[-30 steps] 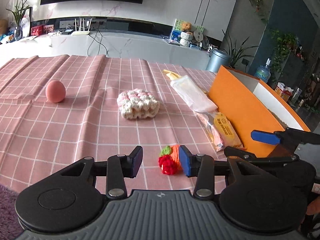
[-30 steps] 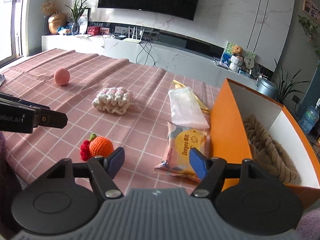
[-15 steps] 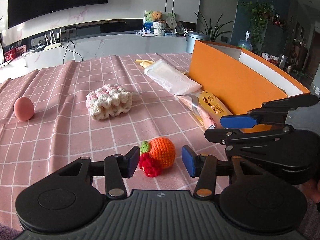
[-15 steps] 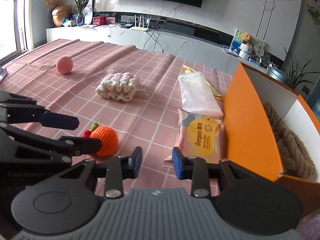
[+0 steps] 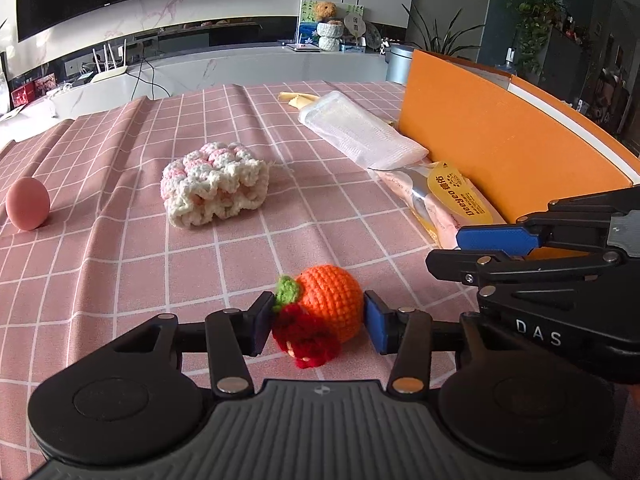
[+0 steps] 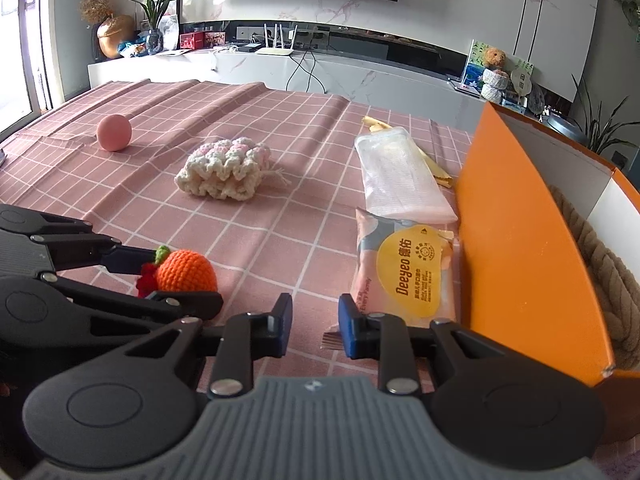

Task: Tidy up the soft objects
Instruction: 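Close the left tool on the orange crocheted fruit and lift it, then close the right tool on the pink ball and lift it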

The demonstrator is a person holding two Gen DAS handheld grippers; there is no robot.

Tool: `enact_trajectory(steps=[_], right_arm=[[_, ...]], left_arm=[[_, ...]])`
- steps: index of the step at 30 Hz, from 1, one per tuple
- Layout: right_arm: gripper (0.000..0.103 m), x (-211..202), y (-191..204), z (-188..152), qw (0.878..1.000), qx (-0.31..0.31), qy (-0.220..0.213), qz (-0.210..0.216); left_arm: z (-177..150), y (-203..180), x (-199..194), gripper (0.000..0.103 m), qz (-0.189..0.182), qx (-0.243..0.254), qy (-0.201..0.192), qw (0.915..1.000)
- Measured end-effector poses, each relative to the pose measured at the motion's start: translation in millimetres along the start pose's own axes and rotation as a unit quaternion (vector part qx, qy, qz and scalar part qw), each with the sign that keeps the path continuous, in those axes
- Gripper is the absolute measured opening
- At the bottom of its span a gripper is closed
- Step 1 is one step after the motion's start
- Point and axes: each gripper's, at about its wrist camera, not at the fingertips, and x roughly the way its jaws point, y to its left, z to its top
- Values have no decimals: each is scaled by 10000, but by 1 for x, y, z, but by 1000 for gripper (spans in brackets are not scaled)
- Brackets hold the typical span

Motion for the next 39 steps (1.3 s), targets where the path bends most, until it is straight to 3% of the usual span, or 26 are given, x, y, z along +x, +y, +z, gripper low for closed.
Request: enact_trajectory(steps=[8,16,22,27,30,34,39], right_arm=[[26,2,6,10,9999,-55,-22,126],[26,21,37,49,9978,-406,-181,489],[26,47,83,89,9919,-800,-368,917],[35,73,127,119,9854,-1086,-474,1223],[44,88,151,134,9822,-1204,-546,1331],[44,110,176,148,9784,-1349,-546,1470],[45,135,197,161,9747,-1506,-506,1574]], left_arm=[[11,14,-19,52,222,-321,-240,9989],[37,78,-38,52,754,-1273,122,9889],[53,149,-49,52,1450,-1888,-38,9712],[59,199,-45,52,1862,-2253,-113,9563],[52,223,-39,52,1963,-2516,-209,9475],[43,245,-31,52,2031,-2915,-138,9347],[39,256,-28,52,2185,-3039,-111,9272]])
